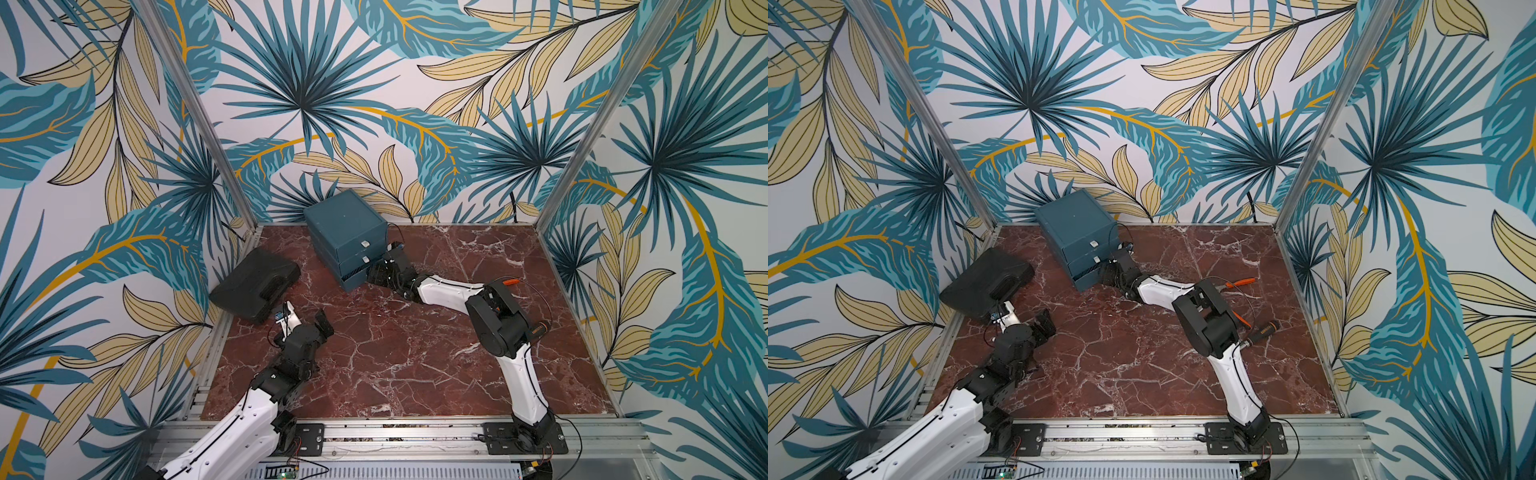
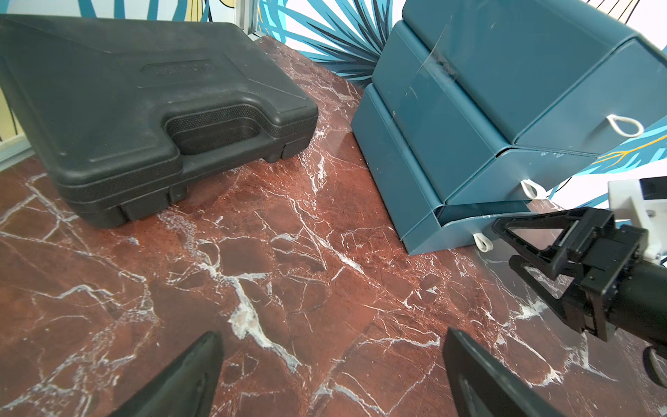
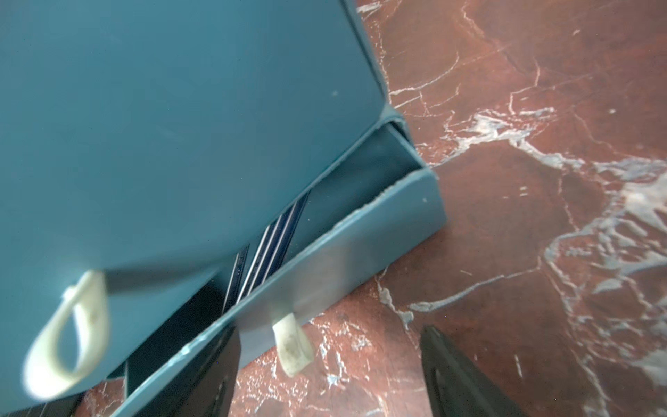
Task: Please place the pencils in the drawer according to their color
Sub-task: Close the drawer in the storage box.
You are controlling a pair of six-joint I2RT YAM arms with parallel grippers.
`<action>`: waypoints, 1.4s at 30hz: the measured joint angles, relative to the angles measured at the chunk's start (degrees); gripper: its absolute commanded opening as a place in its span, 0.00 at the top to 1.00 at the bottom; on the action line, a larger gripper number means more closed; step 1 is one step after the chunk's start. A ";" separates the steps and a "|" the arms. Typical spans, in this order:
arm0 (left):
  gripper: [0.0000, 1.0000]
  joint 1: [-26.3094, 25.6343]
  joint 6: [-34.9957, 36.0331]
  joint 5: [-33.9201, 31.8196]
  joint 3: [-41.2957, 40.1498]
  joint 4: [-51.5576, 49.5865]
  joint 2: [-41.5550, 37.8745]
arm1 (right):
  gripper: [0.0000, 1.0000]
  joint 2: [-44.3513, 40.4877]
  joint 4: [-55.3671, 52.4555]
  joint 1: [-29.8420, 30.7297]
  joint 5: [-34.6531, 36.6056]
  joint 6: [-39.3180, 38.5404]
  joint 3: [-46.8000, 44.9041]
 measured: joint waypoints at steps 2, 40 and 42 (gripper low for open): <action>0.00 0.09 0.04 0.09 0.00 0.20 0.15 | 0.16 0.50 0.09 -0.13 0.00 0.63 0.02; 0.00 1.14 0.15 1.73 0.00 1.33 0.57 | 0.14 5.05 6.99 -2.43 -3.74 8.59 2.23; 0.00 1.20 0.17 1.95 0.00 1.33 0.57 | 0.14 5.05 7.67 -2.43 -3.80 8.59 1.77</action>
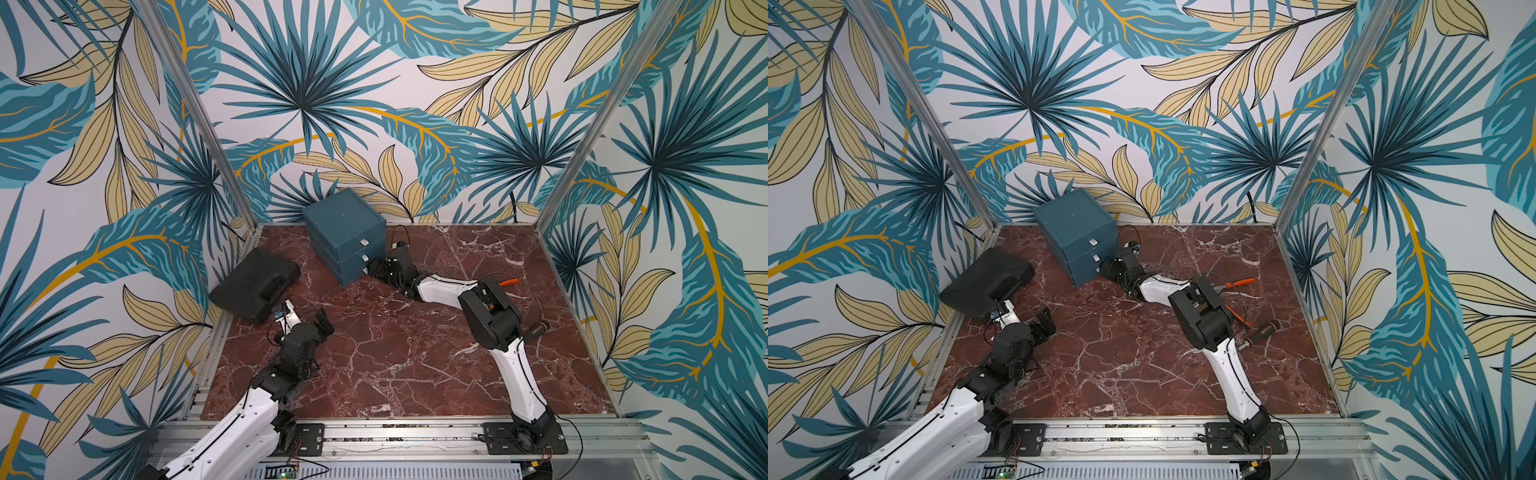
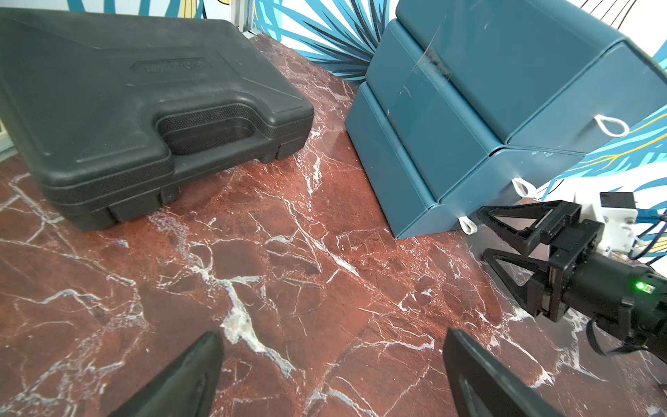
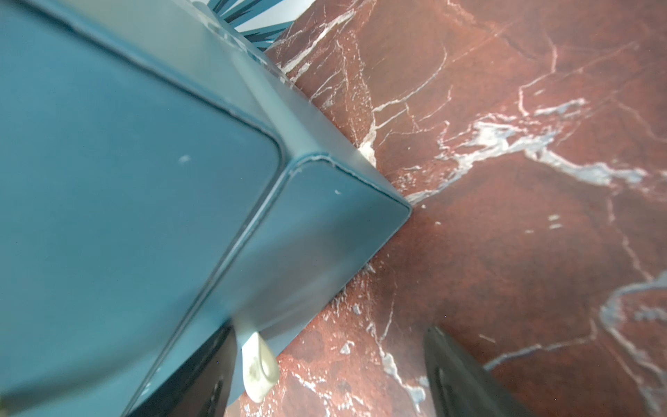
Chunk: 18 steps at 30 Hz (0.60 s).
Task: Please place the pencils in the drawer according to their color
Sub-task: Close the drawer in the storage box.
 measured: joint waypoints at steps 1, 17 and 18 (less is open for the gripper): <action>0.00 0.02 -0.02 0.09 0.00 0.00 0.00 | 0.14 -0.04 0.79 0.02 0.00 0.02 -0.48; 0.00 0.11 1.51 0.20 0.00 -0.02 -0.02 | 0.07 -16.15 -0.02 0.02 4.15 -2.89 -19.78; 0.00 0.11 1.81 0.17 0.00 0.00 -0.02 | 0.06 -17.55 -0.52 0.02 4.74 -3.21 -20.59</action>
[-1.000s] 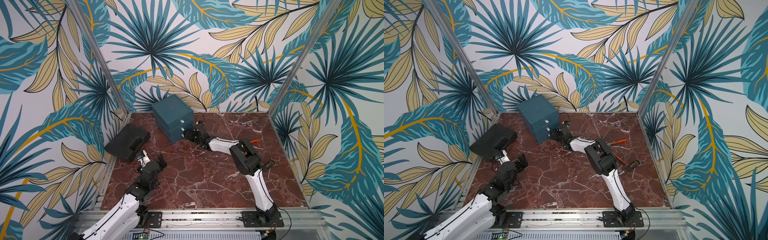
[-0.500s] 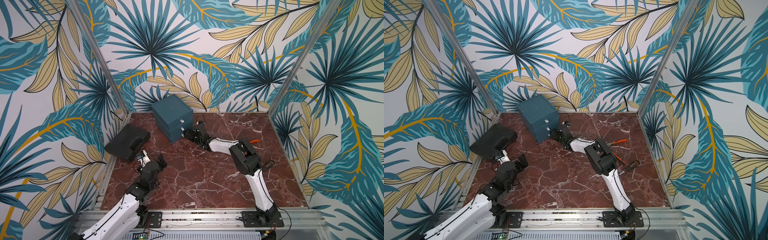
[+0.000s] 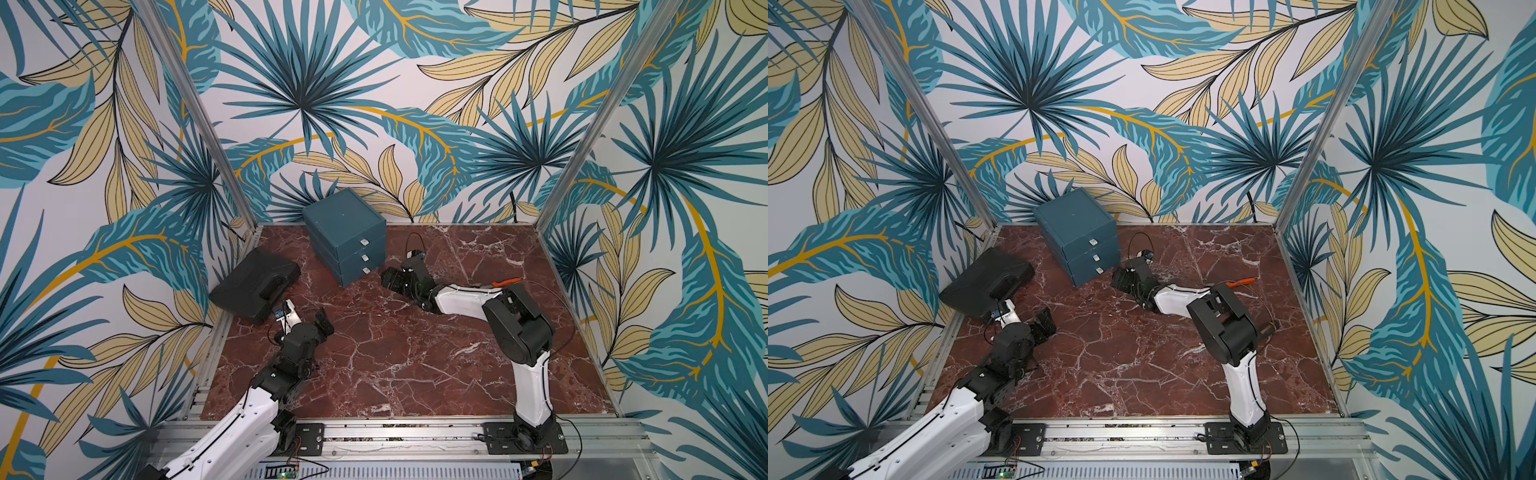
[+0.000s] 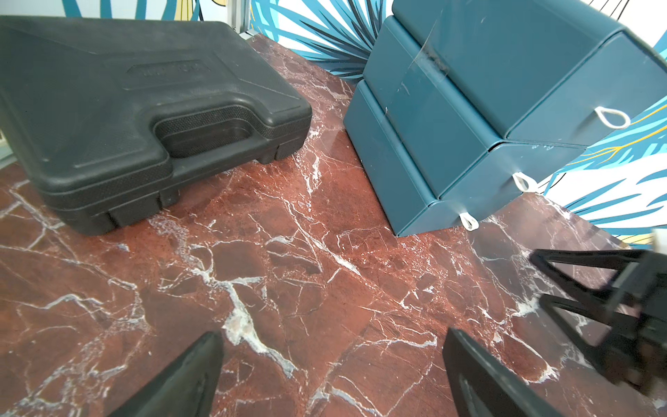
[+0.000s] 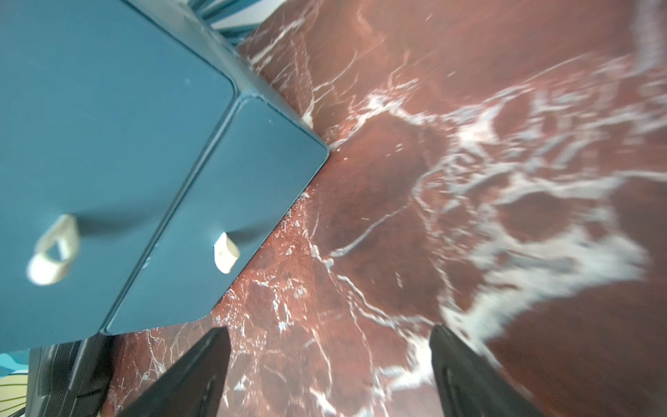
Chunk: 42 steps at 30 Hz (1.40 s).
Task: Please place the pencils in the drawer according to their color
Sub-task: Close the drawer in the storage box, then reset both arms
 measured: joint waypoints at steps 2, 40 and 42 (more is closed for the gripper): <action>0.00 0.00 0.68 -0.17 0.00 0.02 0.02 | 0.01 -3.72 -1.64 0.00 1.53 -1.05 -1.84; 0.00 26.58 24.33 10.36 5.55 25.79 23.23 | 0.01 -41.44 -17.62 -5.14 47.78 -24.44 -23.65; 0.00 28.06 25.24 13.11 5.03 29.99 25.49 | 0.00 -41.66 -16.04 -6.36 48.63 -24.96 -24.57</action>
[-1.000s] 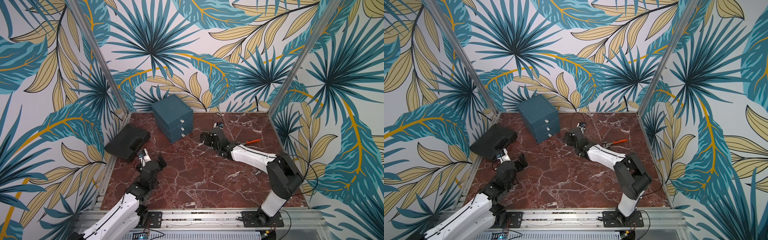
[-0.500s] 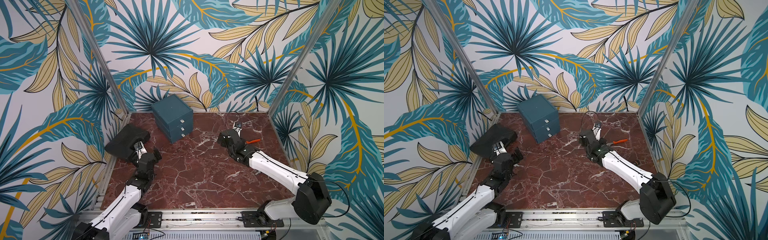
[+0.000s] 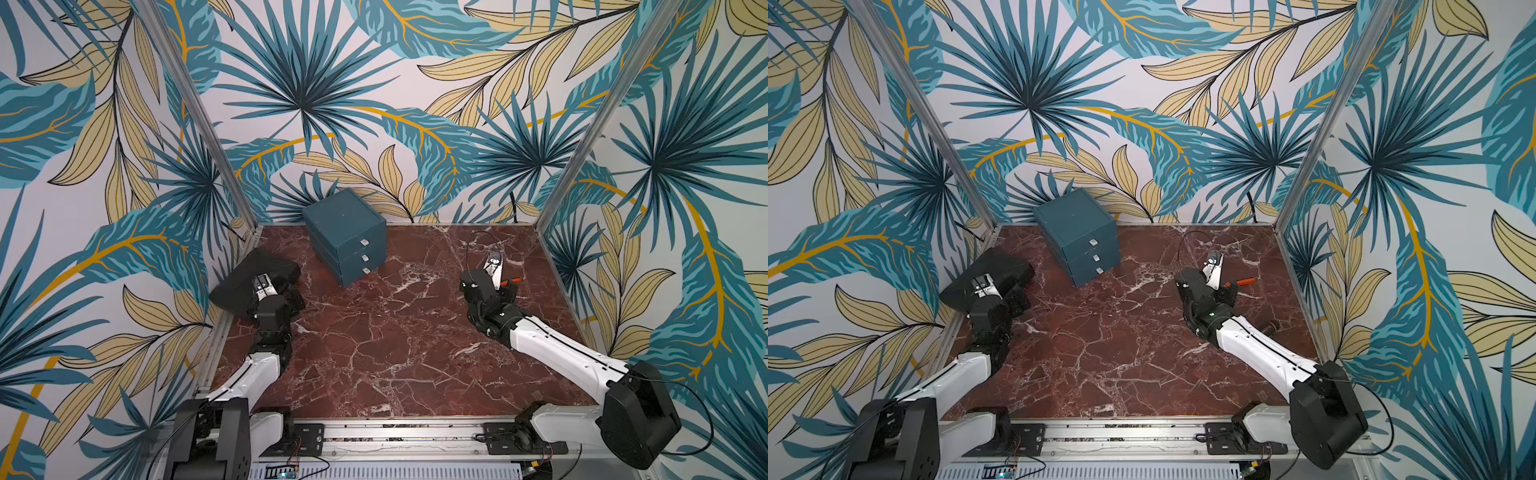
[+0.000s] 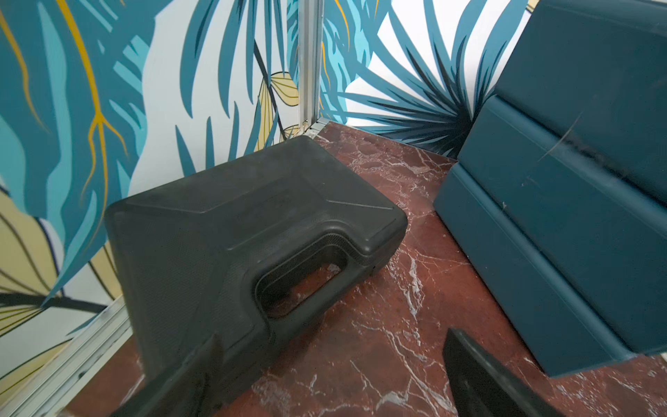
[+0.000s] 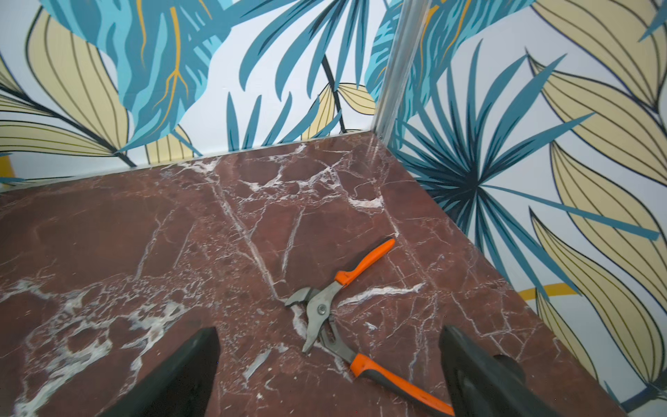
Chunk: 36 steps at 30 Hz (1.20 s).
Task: Please place the pencils in the drawer according to their color
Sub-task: Reset both arms
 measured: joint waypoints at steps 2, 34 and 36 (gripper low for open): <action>0.00 1.18 0.70 2.64 -0.50 3.56 2.01 | 0.01 -0.20 1.38 -1.33 0.17 -0.02 -0.85; 0.00 4.15 9.03 28.11 -2.49 32.30 23.30 | 0.01 3.82 34.71 -7.08 -4.24 -15.78 -11.56; 0.00 4.07 9.20 27.82 -2.19 32.11 23.30 | 0.00 3.91 36.76 -7.41 -4.44 -17.51 -12.57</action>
